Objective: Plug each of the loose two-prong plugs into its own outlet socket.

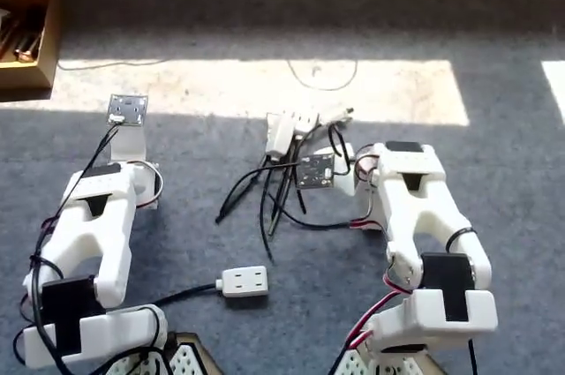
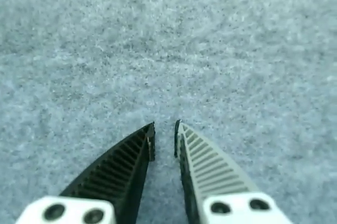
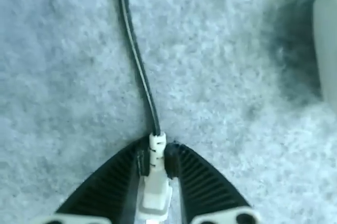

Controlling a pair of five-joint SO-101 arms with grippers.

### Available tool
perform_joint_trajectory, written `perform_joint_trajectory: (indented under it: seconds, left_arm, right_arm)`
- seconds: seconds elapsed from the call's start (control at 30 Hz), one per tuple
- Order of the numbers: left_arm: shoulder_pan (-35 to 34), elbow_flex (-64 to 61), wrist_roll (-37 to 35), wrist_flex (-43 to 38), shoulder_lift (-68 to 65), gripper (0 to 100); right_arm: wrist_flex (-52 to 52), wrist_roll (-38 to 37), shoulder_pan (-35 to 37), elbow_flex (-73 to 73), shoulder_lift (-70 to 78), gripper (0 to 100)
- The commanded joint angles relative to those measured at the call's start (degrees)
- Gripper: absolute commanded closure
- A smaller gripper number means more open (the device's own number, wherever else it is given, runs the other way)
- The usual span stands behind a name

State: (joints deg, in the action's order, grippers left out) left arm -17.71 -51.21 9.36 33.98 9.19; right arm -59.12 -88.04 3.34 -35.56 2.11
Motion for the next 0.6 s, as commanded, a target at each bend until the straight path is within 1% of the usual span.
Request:
perform_joint_trajectory:
  seconds: [0.0,0.07,0.1,0.23,0.33,0.43,0.5,0.57]
  left_arm:
    - [1.1,0.1,-0.1,-0.8,1.5,91]
    - [2.0,0.1,-0.1,-0.8,1.4,90]
    - [2.7,0.1,-0.1,-0.8,0.7,90]
    - [7.2,2.7,0.0,-0.4,-4.0,90]
    - [9.5,7.1,0.0,1.0,-7.1,90]
    - [9.6,14.8,1.9,8.7,-7.5,90]
    - [9.6,21.9,3.1,15.6,-6.5,90]
    - [9.5,29.9,3.1,24.5,-3.7,89]
  right_arm:
    - [-4.3,-0.4,-1.3,0.9,0.0,99.1]
    - [-6.6,0.1,-1.2,1.3,-0.3,99.1]
    - [-7.8,2.3,-1.0,2.2,-0.7,99.1]
    - [-12.4,18.3,2.0,10.4,-5.5,99.1]
    - [-21.3,27.1,6.7,19.2,-11.1,99.1]
    - [-29.2,35.1,12.9,28.3,-16.5,99.1]
    - [-31.6,41.4,16.5,33.7,-19.1,99.2]
    - [-32.0,47.9,18.8,38.2,-21.1,99.2]
